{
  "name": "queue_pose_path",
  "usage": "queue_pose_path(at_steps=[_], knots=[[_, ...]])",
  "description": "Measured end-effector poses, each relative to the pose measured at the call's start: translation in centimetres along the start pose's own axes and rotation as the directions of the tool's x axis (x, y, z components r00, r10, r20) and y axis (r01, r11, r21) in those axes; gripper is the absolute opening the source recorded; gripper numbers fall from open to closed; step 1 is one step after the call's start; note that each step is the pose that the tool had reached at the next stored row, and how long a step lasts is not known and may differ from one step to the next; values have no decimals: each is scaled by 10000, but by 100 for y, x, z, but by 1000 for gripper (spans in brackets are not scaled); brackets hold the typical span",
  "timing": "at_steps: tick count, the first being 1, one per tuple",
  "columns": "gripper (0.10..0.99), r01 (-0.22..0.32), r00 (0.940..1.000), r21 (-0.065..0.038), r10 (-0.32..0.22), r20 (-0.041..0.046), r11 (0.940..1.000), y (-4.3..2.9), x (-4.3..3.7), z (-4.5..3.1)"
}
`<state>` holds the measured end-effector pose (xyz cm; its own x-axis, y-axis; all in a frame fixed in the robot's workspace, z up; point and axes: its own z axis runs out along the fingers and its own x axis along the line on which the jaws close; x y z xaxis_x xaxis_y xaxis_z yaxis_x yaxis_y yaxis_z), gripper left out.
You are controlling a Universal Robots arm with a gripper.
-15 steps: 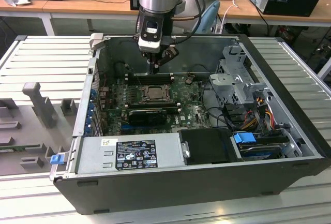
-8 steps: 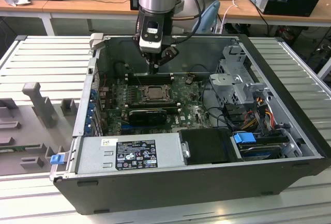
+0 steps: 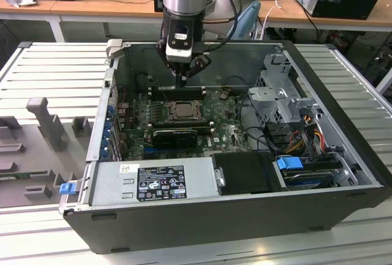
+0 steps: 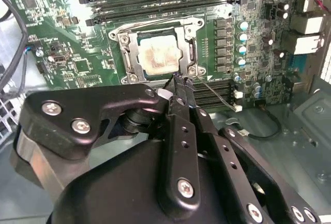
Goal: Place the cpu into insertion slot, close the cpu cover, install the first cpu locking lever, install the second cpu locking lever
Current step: 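Install the first cpu locking lever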
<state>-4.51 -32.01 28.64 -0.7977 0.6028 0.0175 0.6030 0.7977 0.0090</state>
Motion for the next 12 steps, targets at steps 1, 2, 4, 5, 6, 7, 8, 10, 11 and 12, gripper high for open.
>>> queue_pose_path(at_steps=[1,2,4,5,6,7,8,10,11,12], knots=[[106,357,9994,5,-357,-3,9994,0,0,1],[106,570,9984,9,-570,-5,9984,0,0,0],[106,1054,9944,16,-1054,-10,9944,0,0,1],[106,1209,9927,19,-1209,-12,9927,1,0,1],[106,1486,9889,24,-1486,-15,9889,0,0,1],[106,1585,9874,21,-1585,-8,9874,-5,7,2],[106,1631,9866,5,-1631,17,9866,-14,17,3],[106,1919,9814,9,-1920,15,9814,-15,17,5],[106,2207,9753,13,-2207,12,9753,-15,17,10],[106,2514,9679,18,-2514,8,9679,-15,17,14]])
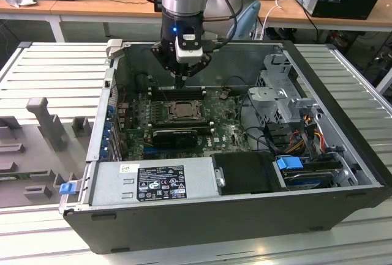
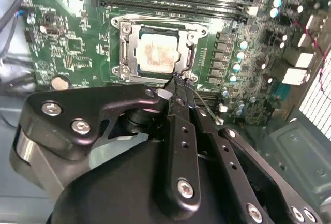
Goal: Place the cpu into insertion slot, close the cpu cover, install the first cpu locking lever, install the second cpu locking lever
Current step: 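Install the first cpu locking lever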
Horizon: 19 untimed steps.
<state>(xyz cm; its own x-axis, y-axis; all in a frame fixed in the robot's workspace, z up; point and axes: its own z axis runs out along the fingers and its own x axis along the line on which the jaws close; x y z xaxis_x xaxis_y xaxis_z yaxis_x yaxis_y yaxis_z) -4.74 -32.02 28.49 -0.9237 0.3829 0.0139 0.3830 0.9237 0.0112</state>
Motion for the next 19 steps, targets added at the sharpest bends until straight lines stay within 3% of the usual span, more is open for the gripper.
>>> queue_pose_path(at_steps=[3,4,6,8,10,14,15,19], knots=[[106,735,9973,9,-735,-9,9973,0,0,12],[106,1261,9920,17,-1261,-15,9920,0,0,20],[106,1671,9859,23,-1671,-21,9859,0,0,24],[106,2359,9718,30,-2359,-31,9718,0,-1,31],[106,3233,9463,40,-3233,-44,9463,0,-1,38],[106,3901,9208,46,-3901,-55,9208,1,-4,41],[106,4115,9114,48,-4115,-58,9114,1,-4,42],[106,4665,8845,52,-4665,-68,8845,1,-4,43]])
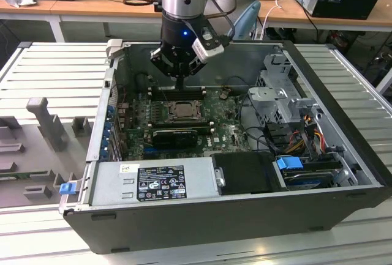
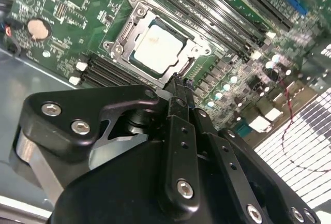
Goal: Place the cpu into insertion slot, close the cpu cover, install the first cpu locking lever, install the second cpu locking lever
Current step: 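Install the first cpu locking lever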
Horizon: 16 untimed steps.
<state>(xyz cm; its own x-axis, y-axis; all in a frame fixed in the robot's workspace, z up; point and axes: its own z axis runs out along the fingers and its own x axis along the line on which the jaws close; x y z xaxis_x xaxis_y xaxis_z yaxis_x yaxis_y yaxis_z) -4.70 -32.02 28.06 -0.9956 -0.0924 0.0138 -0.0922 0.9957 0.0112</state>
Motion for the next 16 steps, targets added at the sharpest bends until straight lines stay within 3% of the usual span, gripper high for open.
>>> queue_pose_path(at_steps=[5,8,12,16], knots=[[106,1262,9920,17,-1262,-15,9920,0,0,6],[106,1453,9894,12,-1453,1,9894,0,23,8],[106,1459,9893,20,-1459,54,9893,15,173,23],[106,1461,9892,30,-1462,148,9893,39,442,74]])
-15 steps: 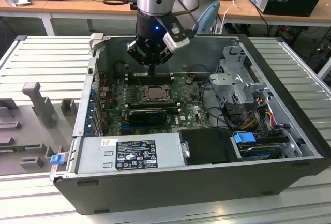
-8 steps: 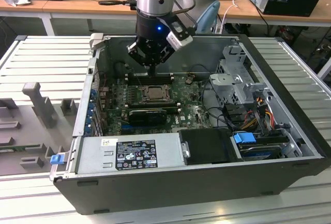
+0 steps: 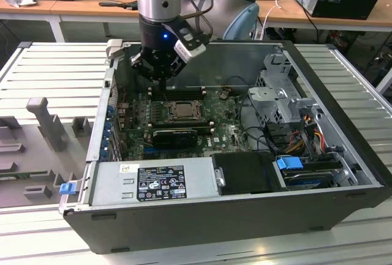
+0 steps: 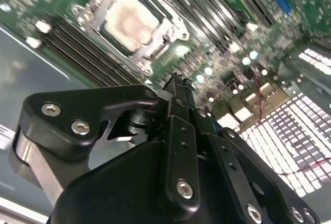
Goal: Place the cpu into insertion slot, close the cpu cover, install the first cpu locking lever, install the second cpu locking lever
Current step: 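Install the first cpu locking lever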
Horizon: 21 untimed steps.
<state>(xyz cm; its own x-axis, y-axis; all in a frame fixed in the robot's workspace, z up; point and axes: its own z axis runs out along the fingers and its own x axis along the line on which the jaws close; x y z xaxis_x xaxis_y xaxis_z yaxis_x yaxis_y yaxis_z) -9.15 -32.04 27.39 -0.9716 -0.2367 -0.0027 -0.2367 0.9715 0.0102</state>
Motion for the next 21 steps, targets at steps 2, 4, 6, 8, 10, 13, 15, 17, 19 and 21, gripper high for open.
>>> queue_pose_path(at_steps=[2,4,6,8,10,13,15,17,19,21], knots=[[106,-16,10000,-9,16,11,10000,10,36,18],[106,-163,9999,-17,163,12,9999,17,49,43],[106,-839,9965,-15,839,19,9965,17,49,75],[106,-907,9959,-146,908,41,9958,28,91,89],[106,-906,9959,-254,907,57,9956,42,94,99],[106,-902,9958,-642,912,114,9938,109,117,128],[106,-899,9957,-797,913,138,9928,139,132,151],[106,-982,9949,-797,996,137,9920,162,125,159],[106,-1339,9907,-797,1355,141,9878,162,118,165],[106,-1539,9877,-797,1555,143,9849,163,89,169]])
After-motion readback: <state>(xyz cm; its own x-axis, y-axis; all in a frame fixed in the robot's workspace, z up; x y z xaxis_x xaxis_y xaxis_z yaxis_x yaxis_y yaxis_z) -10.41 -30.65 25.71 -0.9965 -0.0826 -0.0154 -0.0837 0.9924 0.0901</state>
